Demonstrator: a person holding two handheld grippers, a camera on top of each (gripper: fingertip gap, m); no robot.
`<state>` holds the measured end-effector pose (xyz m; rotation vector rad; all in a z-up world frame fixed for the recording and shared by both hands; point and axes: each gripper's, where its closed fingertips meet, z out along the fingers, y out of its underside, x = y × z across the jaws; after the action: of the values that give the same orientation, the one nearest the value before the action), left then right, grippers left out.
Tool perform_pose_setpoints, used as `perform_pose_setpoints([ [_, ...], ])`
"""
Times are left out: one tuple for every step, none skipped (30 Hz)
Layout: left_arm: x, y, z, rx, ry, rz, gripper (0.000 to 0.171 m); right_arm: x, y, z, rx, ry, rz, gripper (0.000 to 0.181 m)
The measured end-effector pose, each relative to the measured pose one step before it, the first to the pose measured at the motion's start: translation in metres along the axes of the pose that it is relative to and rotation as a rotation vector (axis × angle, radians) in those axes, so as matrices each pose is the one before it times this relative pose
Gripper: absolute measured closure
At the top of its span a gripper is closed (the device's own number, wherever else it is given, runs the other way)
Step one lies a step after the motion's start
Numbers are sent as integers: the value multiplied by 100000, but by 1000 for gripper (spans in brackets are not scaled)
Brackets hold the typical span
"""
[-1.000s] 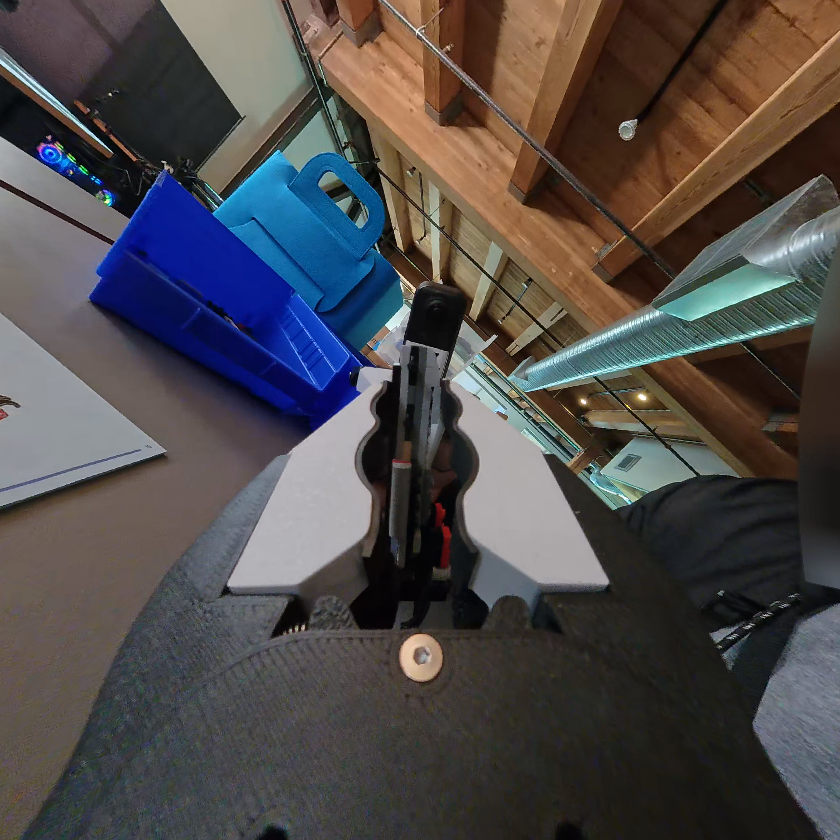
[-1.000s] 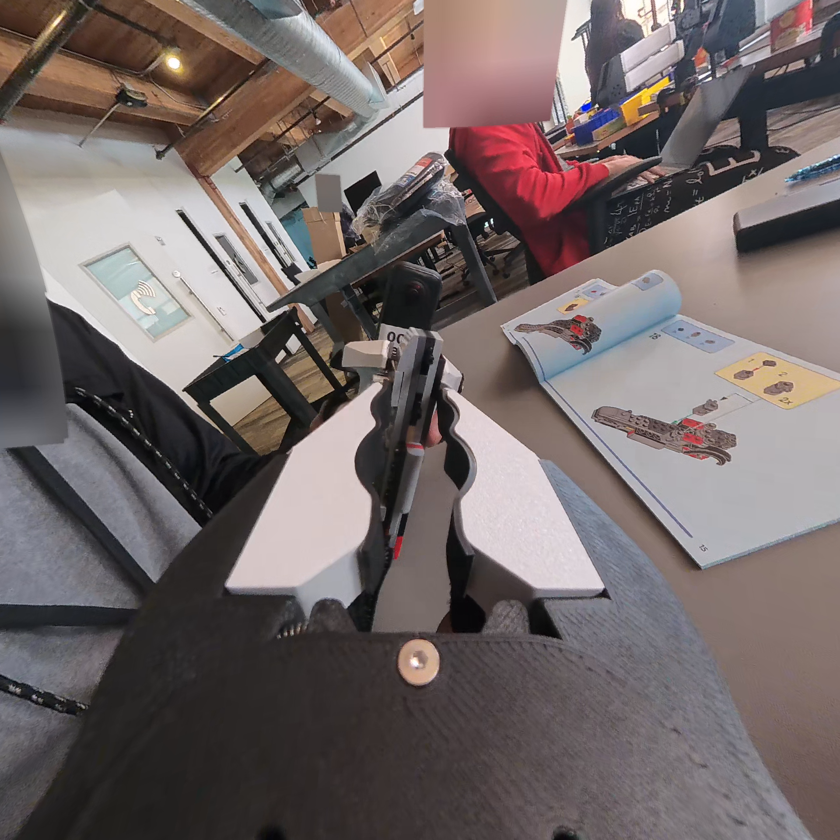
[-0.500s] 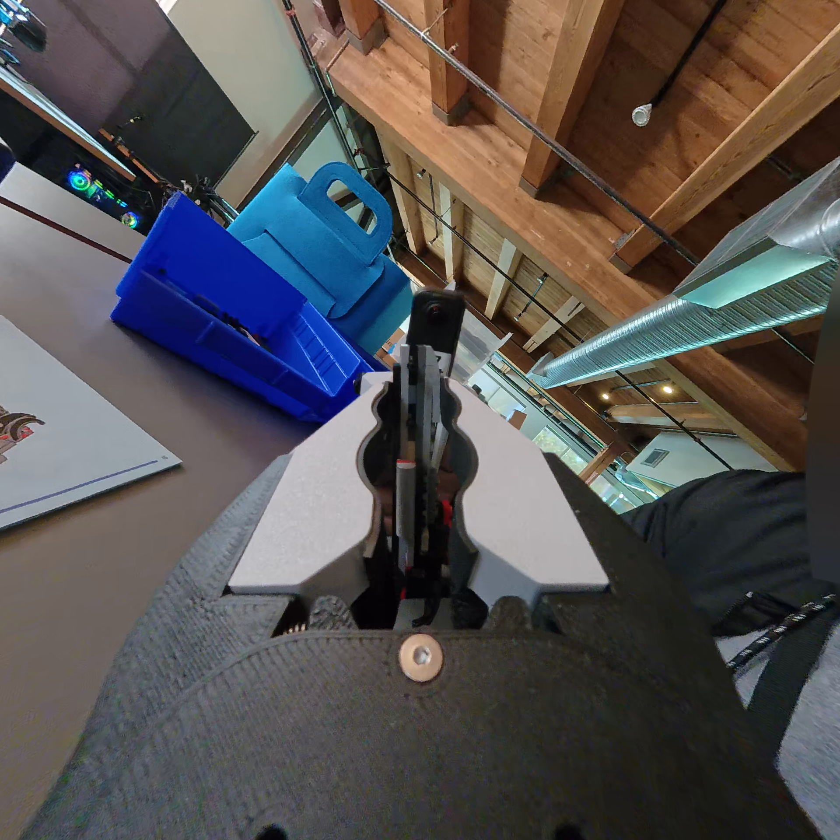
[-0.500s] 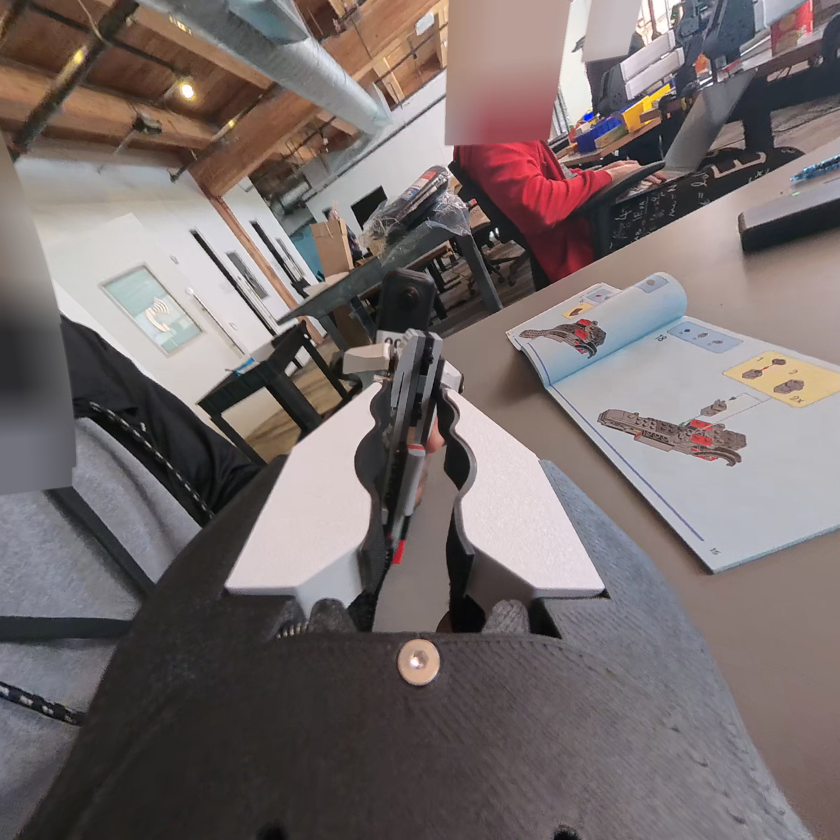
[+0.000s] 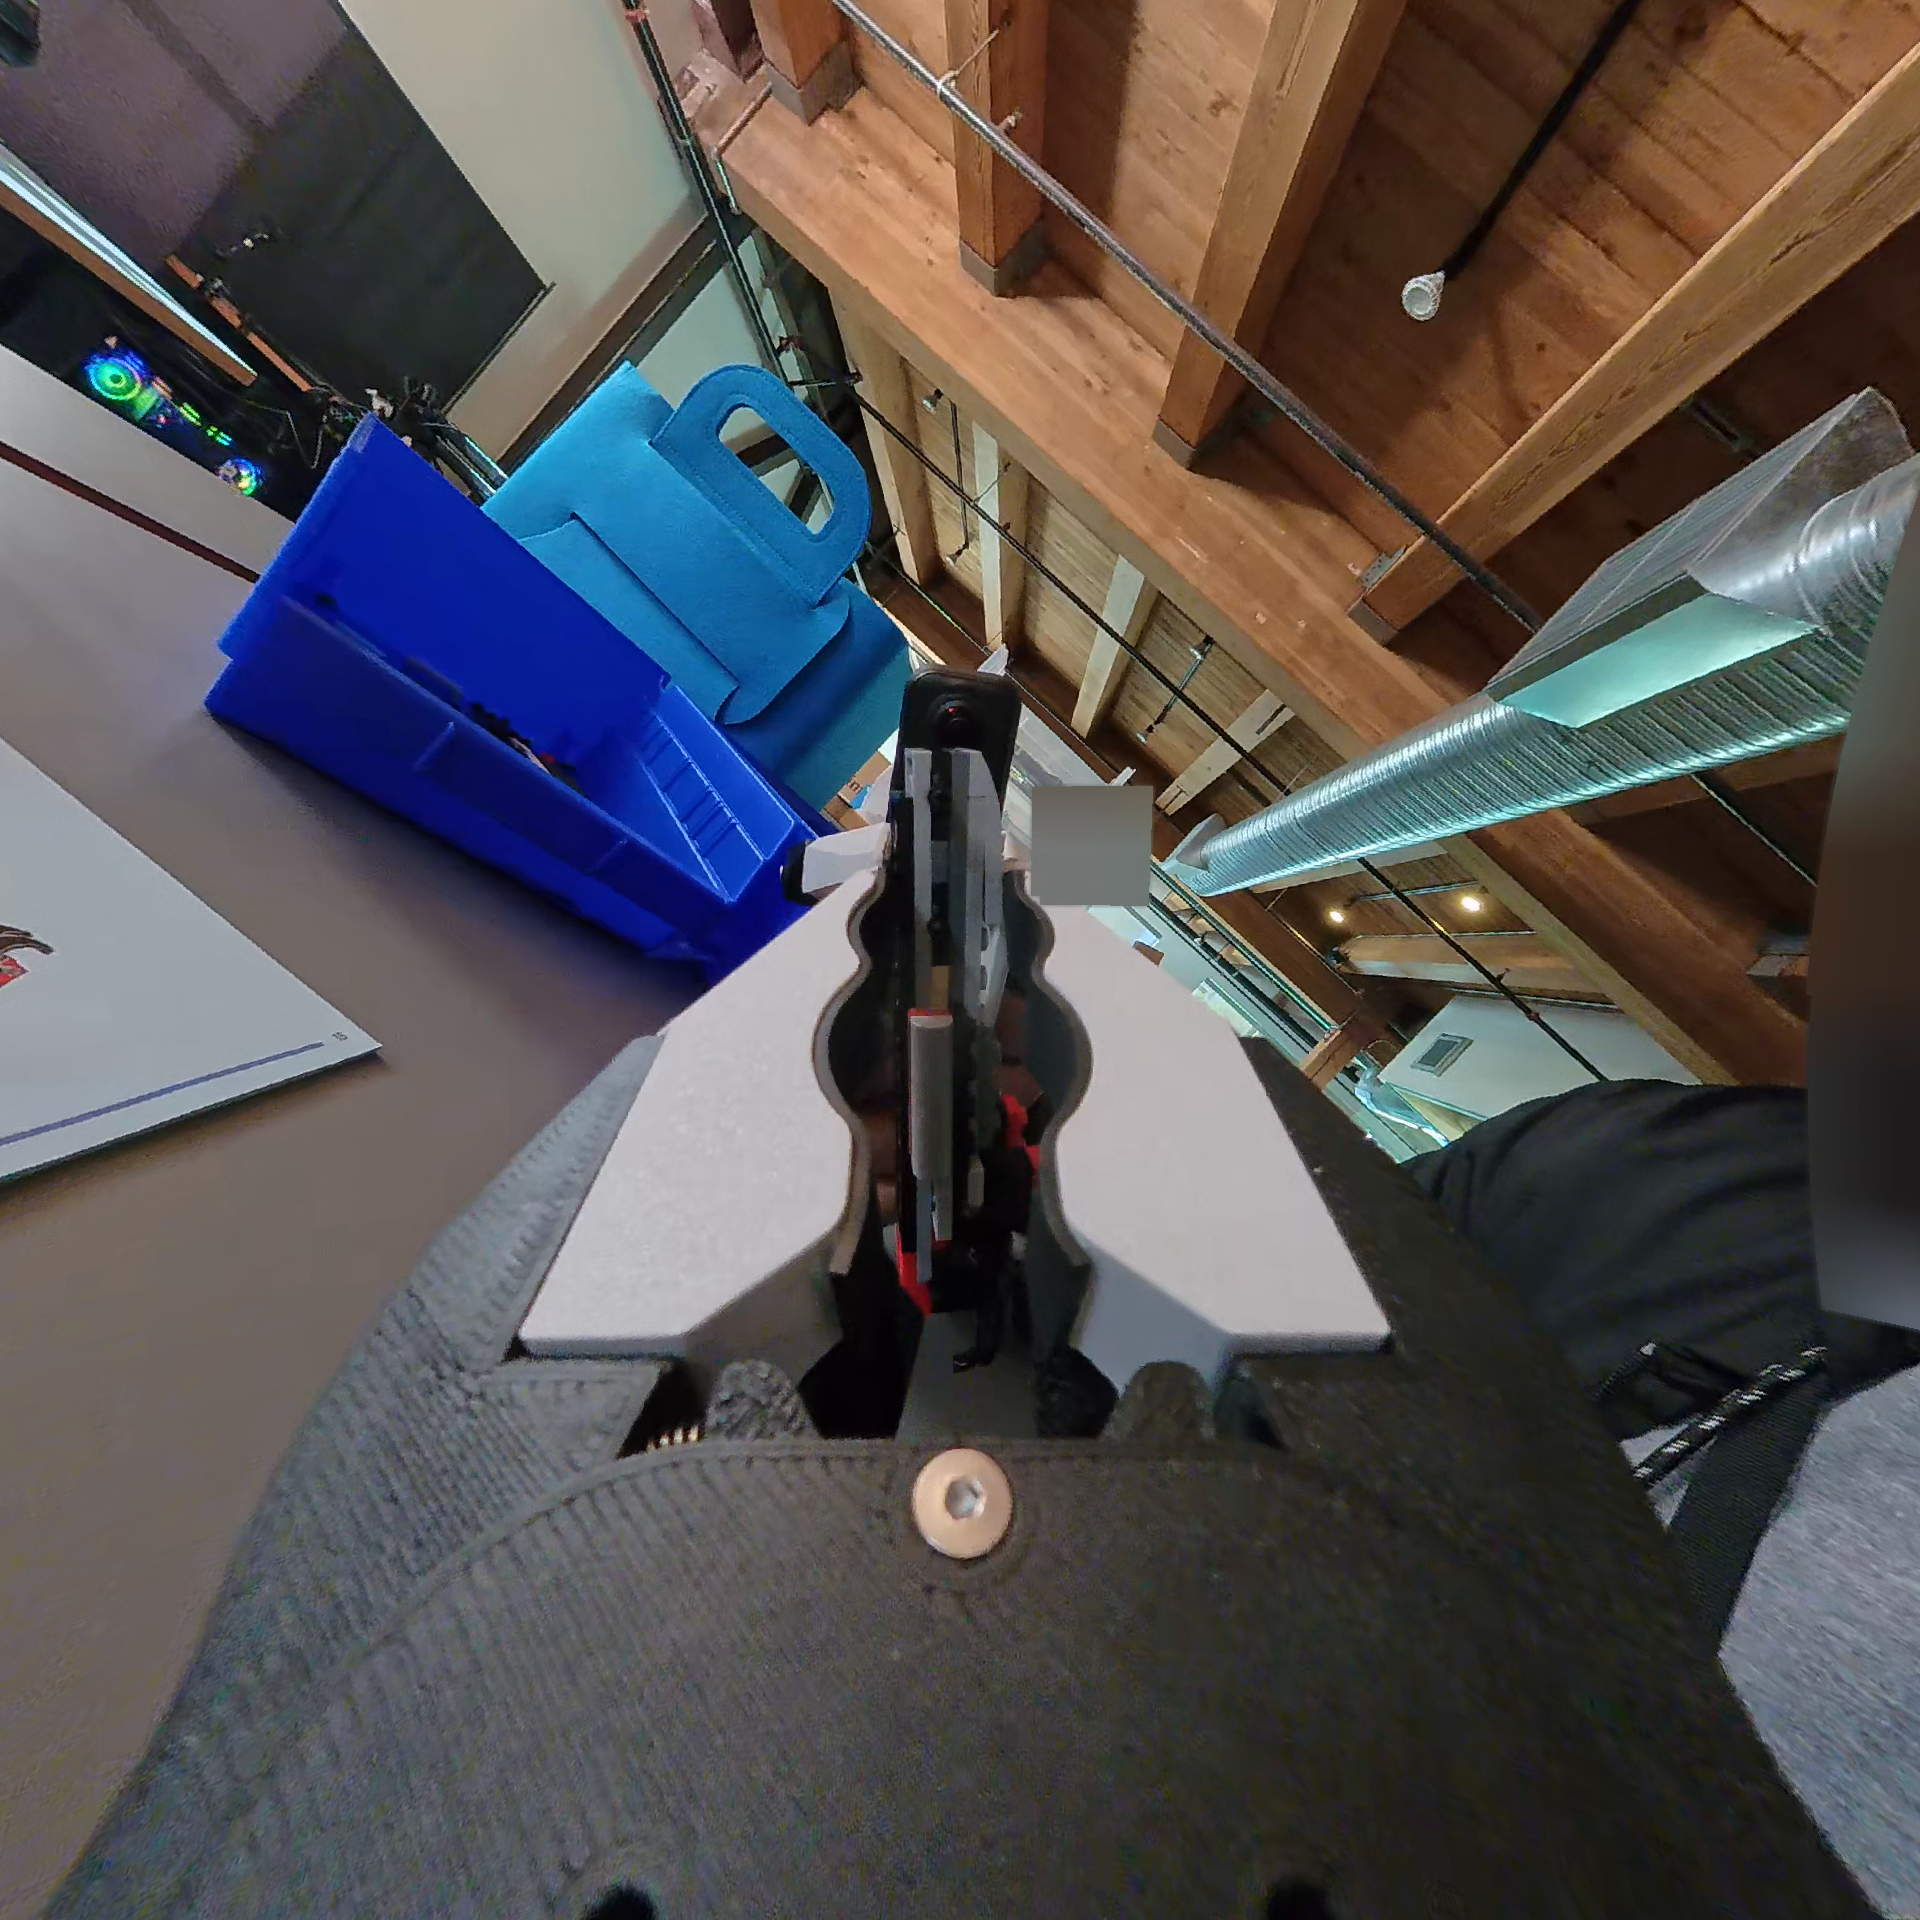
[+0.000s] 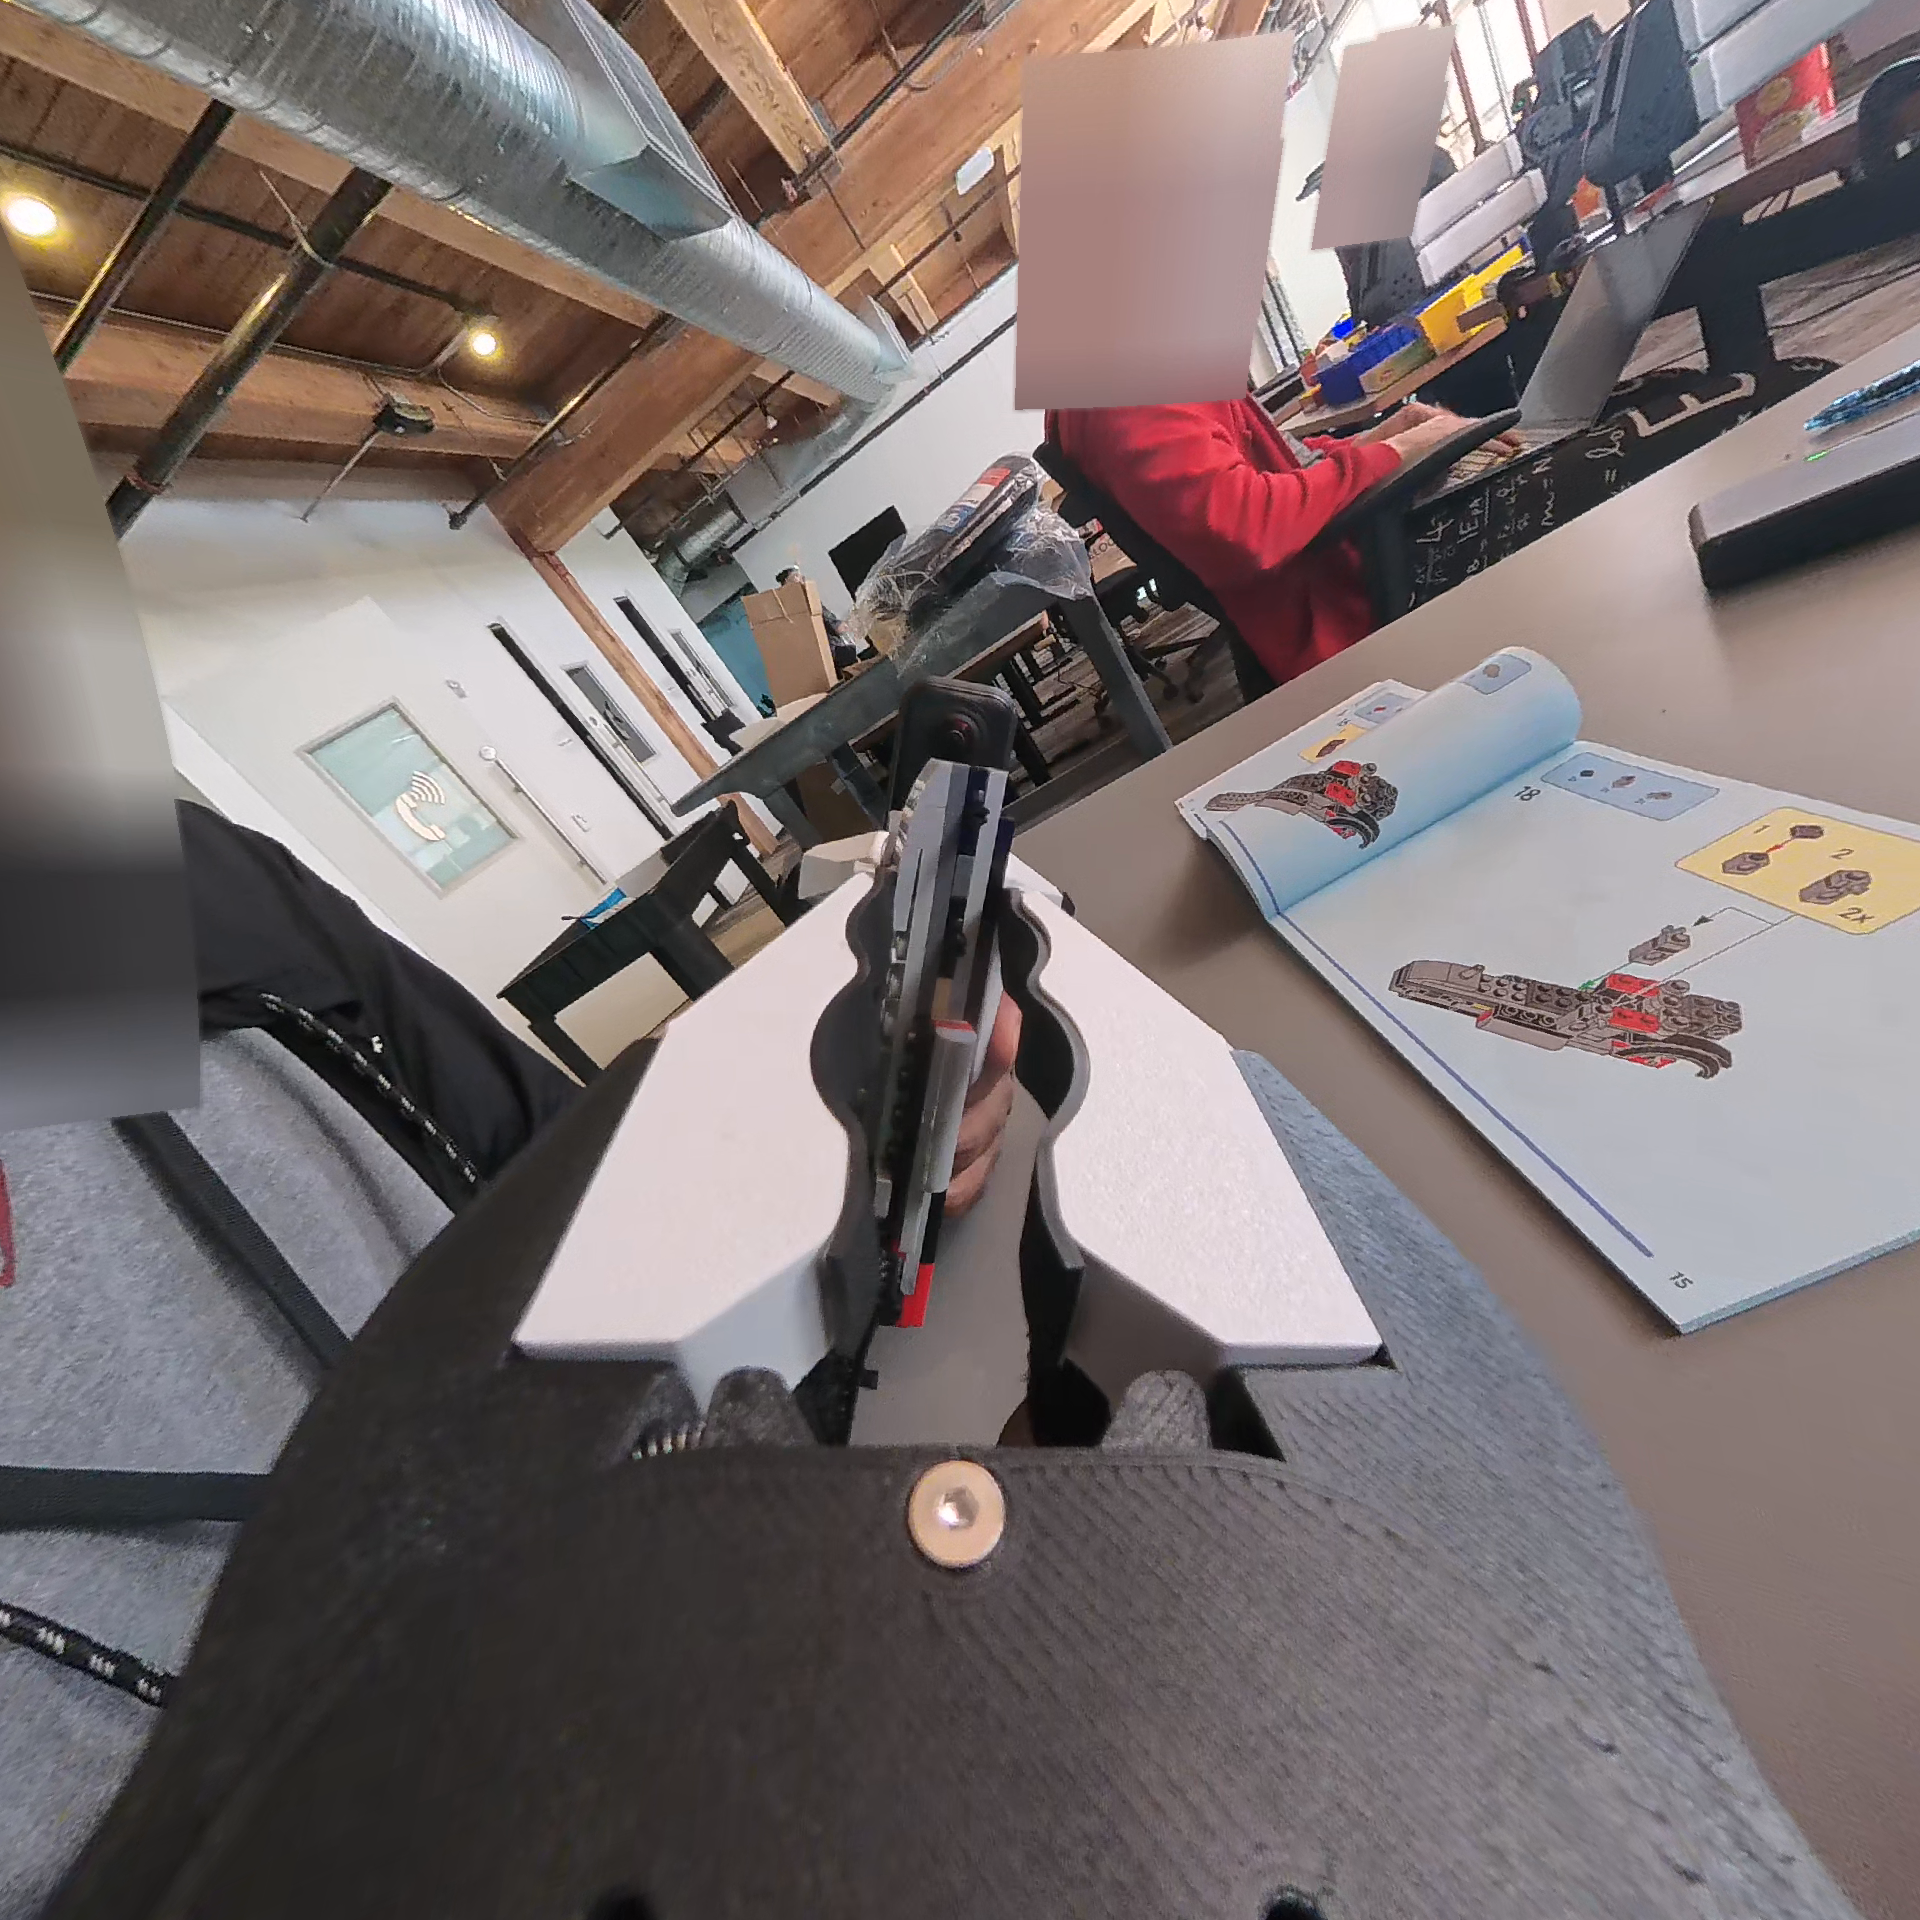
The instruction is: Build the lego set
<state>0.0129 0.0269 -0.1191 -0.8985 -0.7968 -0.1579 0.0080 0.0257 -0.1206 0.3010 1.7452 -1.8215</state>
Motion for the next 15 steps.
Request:
perform_pose_setpoints([
  [-23,8,-4,-11,-149,-68,151,46,-8,11,177,122,272,160],
  [-32,4,1,-60,-212,-67,151,55,6,-3,136,157,261,160],
  [-58,35,14,-205,-332,-177,150,59,-8,-4,219,255,164,161],
  [-30,48,18,-305,-180,-144,150,50,-22,0,259,214,141,161],
  [-30,67,30,-396,-221,-70,150,22,-19,-1,236,61,234,161],
  [-25,70,25,-434,-247,5,150,31,-44,-9,331,51,274,161],
  [-33,25,20,-140,-312,123,151,5,-9,-2,119,-119,265,161],
  [-59,-1,-14,39,-410,-2,153,0,23,1,-105,-32,54,160],
  [-30,2,-12,37,-154,-111,153,22,17,6,-83,135,-117,161],
  [-7,-5,-12,67,-64,-60,153,-4,21,9,-74,56,-28,161],
  [12,-6,-15,61,25,43,153,1,12,4,-13,-67,164,161],
  [-20,2,-22,-10,-280,89,153,0,23,19,67,-65,254,161],
  [12,12,-19,-98,-177,164,153,-7,26,18,120,-258,255,161],
  [74,2,-25,-68,320,247,153,-58,20,14,150,-535,198,161],
  [13,-2,-12,1,-135,232,153,-28,11,17,63,-172,-57,161],
])
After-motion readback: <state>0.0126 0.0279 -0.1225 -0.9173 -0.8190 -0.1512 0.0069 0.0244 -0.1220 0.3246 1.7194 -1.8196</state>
